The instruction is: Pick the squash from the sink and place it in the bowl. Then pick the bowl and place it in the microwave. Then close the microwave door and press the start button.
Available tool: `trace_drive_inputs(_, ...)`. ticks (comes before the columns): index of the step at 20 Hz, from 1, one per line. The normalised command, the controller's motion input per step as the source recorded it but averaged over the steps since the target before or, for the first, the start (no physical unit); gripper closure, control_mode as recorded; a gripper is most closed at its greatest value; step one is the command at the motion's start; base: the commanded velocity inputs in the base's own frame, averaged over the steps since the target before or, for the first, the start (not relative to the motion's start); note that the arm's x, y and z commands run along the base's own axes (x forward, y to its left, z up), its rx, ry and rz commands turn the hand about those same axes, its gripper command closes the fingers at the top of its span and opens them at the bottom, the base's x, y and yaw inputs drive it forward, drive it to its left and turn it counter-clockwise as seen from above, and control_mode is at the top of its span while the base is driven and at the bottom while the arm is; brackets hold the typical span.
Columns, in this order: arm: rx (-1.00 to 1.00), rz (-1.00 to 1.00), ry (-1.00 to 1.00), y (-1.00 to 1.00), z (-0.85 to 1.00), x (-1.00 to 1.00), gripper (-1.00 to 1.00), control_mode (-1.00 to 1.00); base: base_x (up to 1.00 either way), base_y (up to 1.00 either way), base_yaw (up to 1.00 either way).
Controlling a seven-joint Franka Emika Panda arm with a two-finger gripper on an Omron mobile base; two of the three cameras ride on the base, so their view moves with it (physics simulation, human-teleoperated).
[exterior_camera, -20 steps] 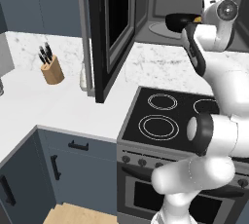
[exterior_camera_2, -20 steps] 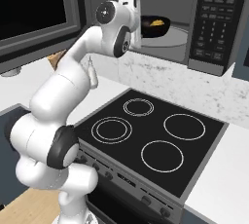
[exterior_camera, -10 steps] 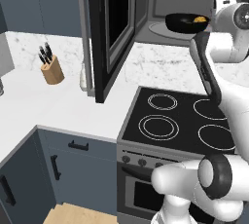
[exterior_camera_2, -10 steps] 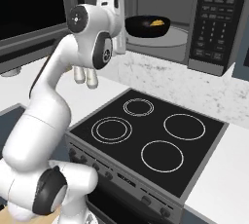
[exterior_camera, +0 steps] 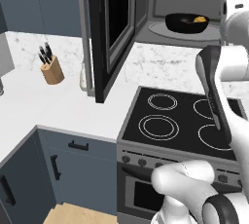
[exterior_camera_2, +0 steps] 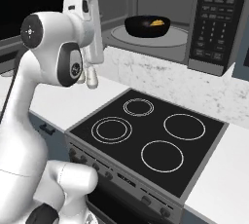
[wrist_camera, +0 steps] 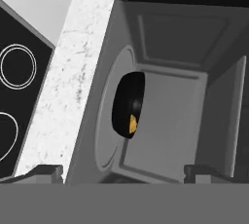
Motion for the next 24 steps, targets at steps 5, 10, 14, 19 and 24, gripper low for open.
trace_drive_inputs(5,0.09,-0.04,-0.05,0.38,0.2,-1.0,-1.0,-1.0,0.0,0.0,0.0)
trace_drive_inputs(10,0.17,-0.15,-0.12,0.38,0.04,-0.97,-1.0,-1.0,0.0,0.0,0.0)
trace_drive_inputs(14,0.29,-0.22,-0.15,0.39,0.0,-0.95,-1.0,-1.0,0.0,0.0,0.0)
trace_drive_inputs(19,0.39,-0.19,-0.12,0.47,0.0,-0.87,-1.0,-1.0,0.0,0.0,0.0)
trace_drive_inputs(24,0.25,-0.13,-0.05,0.53,0.07,-0.79,-1.0,-1.0,0.0,0.0,0.0)
